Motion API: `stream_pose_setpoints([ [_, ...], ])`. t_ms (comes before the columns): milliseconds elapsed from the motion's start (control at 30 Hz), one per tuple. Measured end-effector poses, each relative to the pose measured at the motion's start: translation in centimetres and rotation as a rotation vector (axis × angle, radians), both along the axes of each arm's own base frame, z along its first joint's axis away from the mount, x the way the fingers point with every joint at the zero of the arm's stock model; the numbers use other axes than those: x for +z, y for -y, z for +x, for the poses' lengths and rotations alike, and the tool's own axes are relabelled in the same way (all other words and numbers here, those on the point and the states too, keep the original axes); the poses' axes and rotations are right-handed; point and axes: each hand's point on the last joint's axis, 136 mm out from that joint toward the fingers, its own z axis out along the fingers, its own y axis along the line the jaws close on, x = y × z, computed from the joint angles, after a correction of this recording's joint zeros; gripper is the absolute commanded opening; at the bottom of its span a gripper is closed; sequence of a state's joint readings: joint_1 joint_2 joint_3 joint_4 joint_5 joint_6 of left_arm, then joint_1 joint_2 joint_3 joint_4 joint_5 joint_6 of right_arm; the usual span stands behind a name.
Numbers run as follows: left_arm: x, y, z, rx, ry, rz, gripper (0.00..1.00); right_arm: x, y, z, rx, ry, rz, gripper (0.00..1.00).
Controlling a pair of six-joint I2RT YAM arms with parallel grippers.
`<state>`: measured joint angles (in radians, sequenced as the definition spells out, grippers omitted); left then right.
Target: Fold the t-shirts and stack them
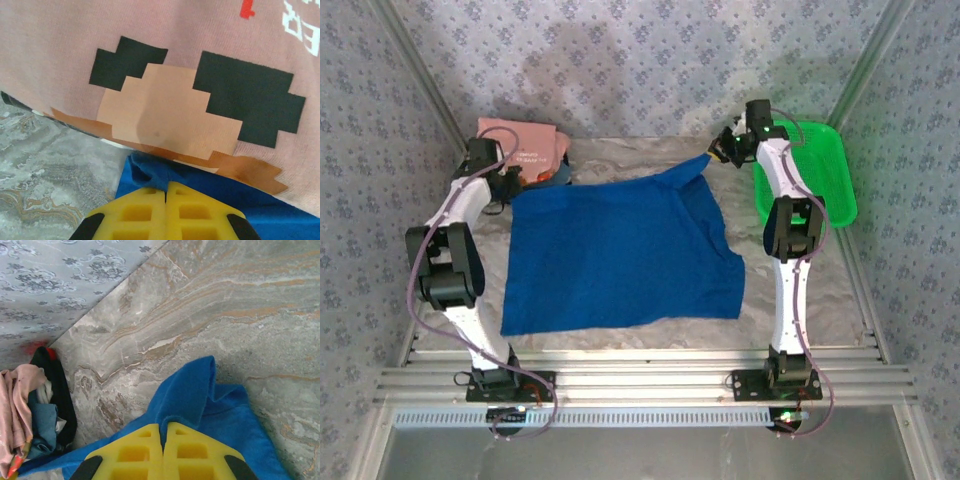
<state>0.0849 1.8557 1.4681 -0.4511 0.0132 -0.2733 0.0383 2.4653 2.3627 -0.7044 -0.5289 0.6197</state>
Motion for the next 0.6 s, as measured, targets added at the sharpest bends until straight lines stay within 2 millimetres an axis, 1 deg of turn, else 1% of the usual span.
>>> stream_pose_setpoints([
  [133,1.0,0.0,0.4,-0.002,0.028,-0.005,0.00,0.1,0.2,-0.2,-0.006,-0.003,-0.008,0.00],
  [233,2.0,0.2,0.0,-0.004,0.053,-0.030,0.00,0.2,0.3,-1.3,-0.010,-0.024,-0.014,0.00],
  [367,3.1,0.4,-2.2,0.005,0.080,-0.084,0.00,1.6,0.2,-3.6,-0.008,-0.034,-0.019,0.00],
  [433,3.2,0.3,-3.3,0.015,0.083,-0.108,0.00,2.7,-0.1,-4.8,0.001,-0.023,-0.020,0.00],
  [500,2.8,0.3,-4.5,0.023,0.077,-0.131,0.00,3.8,-0.5,-6.2,0.010,-0.013,-0.020,0.00],
  [600,1.5,0.5,-6.0,0.030,0.045,-0.159,0.00,4.7,-1.2,-8.3,0.026,-0.004,-0.021,0.00],
])
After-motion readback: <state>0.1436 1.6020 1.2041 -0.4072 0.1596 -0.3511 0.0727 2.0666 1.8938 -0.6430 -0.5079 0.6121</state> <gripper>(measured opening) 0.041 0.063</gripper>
